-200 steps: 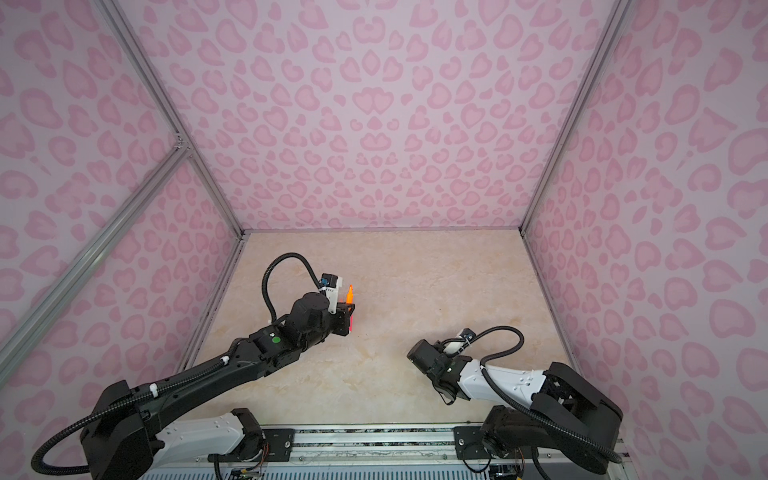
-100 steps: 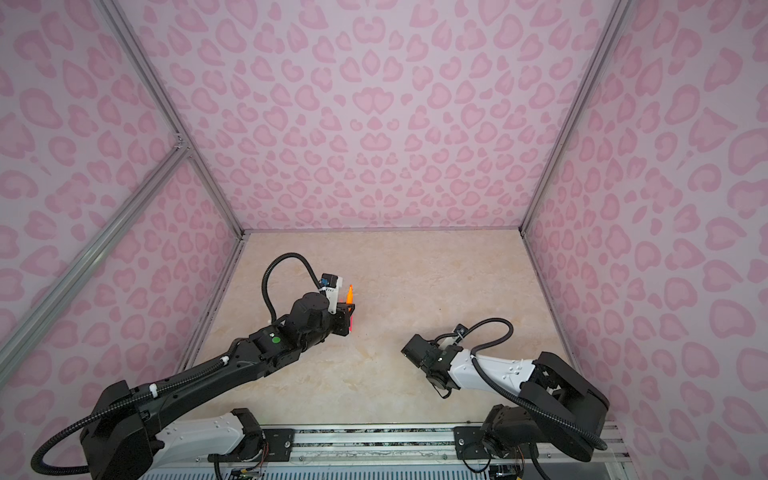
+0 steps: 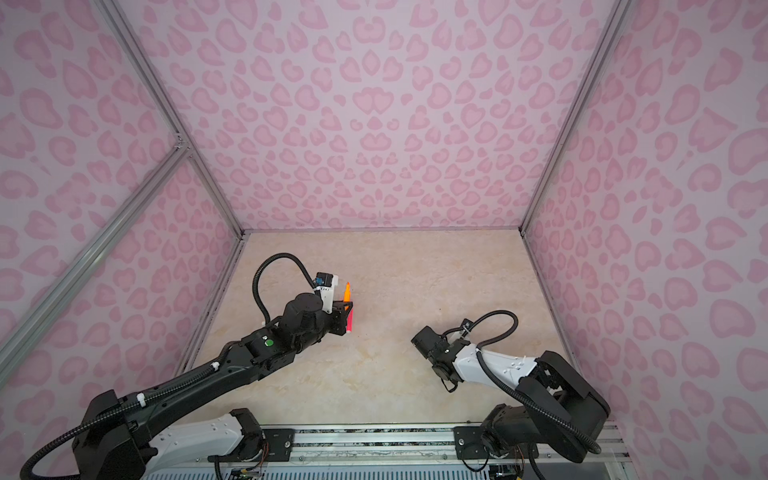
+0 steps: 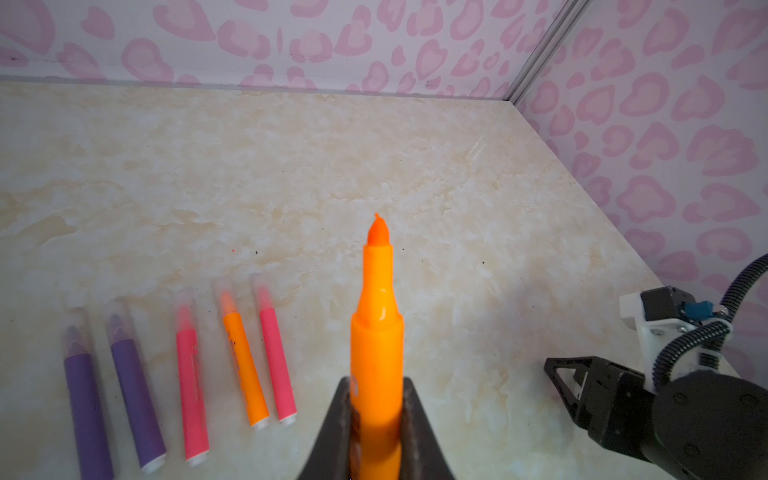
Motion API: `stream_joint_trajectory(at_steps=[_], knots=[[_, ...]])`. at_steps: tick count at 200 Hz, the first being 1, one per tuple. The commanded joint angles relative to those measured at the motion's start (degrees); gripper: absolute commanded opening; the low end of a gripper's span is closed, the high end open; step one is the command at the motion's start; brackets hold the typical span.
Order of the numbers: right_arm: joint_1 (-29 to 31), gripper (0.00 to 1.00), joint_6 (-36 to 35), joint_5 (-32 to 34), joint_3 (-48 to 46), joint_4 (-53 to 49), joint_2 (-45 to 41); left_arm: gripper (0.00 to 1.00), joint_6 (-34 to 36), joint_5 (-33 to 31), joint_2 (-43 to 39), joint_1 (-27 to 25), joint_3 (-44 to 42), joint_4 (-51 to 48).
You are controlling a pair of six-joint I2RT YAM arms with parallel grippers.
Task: Insert the pens into the pen caps
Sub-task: 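Lower the open right gripper around the translucent cap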
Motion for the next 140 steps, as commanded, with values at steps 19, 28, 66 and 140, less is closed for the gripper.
stream_joint_trajectory(at_steps=[19, 28, 66, 140], knots=[[-0.28, 0.4, -3.33, -11.23, -1.0, 1.93, 1.12, 0.03, 0.38, 0.19, -0.61, 0.02, -0.27, 0.59], [-0.25, 0.4, -3.45, -11.48, -1.02, 2.0, 1.23, 0.03, 0.38, 0.25, -0.6, 0.02, -0.3, 0.66], [0.85, 0.42, -3.74, -12.73, -1.63, 2.61, 0.33, 0.03, 0.38, 0.32, -0.48, 0.0, -0.21, 0.66], [2.17, 0.37, -2.77, -10.98, -1.64, -1.17, -0.43, 0.03, 0.38, 0.41, -1.66, 0.01, -0.49, 0.54]])
